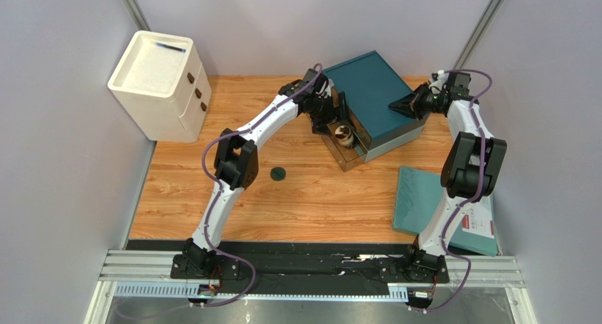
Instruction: Organize the makeup
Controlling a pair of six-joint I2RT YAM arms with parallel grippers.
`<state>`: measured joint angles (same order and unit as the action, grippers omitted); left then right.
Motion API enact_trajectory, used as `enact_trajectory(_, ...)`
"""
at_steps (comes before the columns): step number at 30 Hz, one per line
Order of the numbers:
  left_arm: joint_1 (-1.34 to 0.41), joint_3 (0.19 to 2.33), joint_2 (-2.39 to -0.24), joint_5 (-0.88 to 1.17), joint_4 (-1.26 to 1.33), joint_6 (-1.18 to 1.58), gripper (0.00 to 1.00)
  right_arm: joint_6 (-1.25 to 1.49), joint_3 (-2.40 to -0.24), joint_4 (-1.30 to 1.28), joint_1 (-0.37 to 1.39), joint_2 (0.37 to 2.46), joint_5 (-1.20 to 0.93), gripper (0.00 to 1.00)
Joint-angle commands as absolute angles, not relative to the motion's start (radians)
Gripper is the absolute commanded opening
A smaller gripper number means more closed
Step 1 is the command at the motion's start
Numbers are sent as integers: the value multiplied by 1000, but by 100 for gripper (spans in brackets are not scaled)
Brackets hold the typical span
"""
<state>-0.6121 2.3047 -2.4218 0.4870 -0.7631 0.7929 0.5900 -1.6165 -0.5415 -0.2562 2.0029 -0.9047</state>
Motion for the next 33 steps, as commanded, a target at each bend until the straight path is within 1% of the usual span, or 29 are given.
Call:
enact_trajectory(1,-604,2329,-2367,473,-752,769,99,497,-1534,-746,-236,2103,-703,4)
enact_trajectory(4,-589,2289,-2320,449,-759,738,97,491,-1532,-749,-238,2100,-698,4)
enact_trajectory(9,-565,2146,-2212,396,-796,664,94,489,-1529,-749,-238,2100,-698,4)
enact_trajectory(14,-560,2063,-2117,234,-958,520,95,489,-1526,-747,-238,2106,-696,4)
enact_trajectory(19,-560,1886,-2042,97,-1075,456,96,486,-1528,-746,-238,2115,-695,4)
enact_trajectory(21,-560,1804,-2031,63,-1077,451,96,488,-1529,-747,-238,2121,-695,4)
enact_trajectory(23,-560,1741,-2029,45,-1071,451,95,486,-1529,-747,-238,2123,-695,4)
enact_trajectory(31,-560,1669,-2066,-34,-1057,509,86,488,-1528,-749,-236,2125,-692,4)
enact_trajectory(33,-560,1664,-2077,-54,-1048,517,86,488,-1528,-749,-238,2125,-693,4)
